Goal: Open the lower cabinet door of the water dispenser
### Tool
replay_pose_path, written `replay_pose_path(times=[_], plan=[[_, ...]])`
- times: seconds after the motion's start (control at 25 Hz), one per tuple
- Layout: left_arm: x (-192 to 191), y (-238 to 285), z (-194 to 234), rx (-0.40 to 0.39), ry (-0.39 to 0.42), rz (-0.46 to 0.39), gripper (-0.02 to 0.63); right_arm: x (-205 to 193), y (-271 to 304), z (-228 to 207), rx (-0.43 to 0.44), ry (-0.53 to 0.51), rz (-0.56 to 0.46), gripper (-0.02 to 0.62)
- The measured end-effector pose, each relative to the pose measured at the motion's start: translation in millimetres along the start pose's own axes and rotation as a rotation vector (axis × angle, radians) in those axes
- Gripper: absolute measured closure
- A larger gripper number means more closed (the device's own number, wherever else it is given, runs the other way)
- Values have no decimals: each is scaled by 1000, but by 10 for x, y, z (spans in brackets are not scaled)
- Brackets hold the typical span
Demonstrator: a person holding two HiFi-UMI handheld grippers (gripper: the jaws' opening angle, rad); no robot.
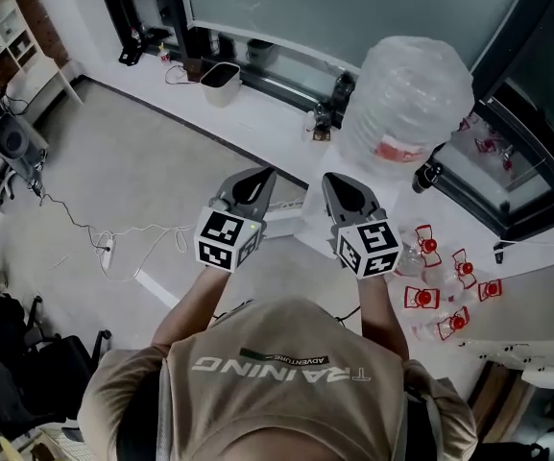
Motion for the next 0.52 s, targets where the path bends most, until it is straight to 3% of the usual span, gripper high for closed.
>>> replay_pose_path(times=[0.52], plan=[[-7,-72,-239,-58,23,-33,606,-92,-113,121,-30,-33,25,588]])
Point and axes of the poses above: the fingertips, and each gripper's own axes: y forward along the fingers, z to its left, x out of its top, the point moved 10 cm from there along -y, backward along the fingers, and after that the axes turned 5 degrees about y, right-handed, at the moved point
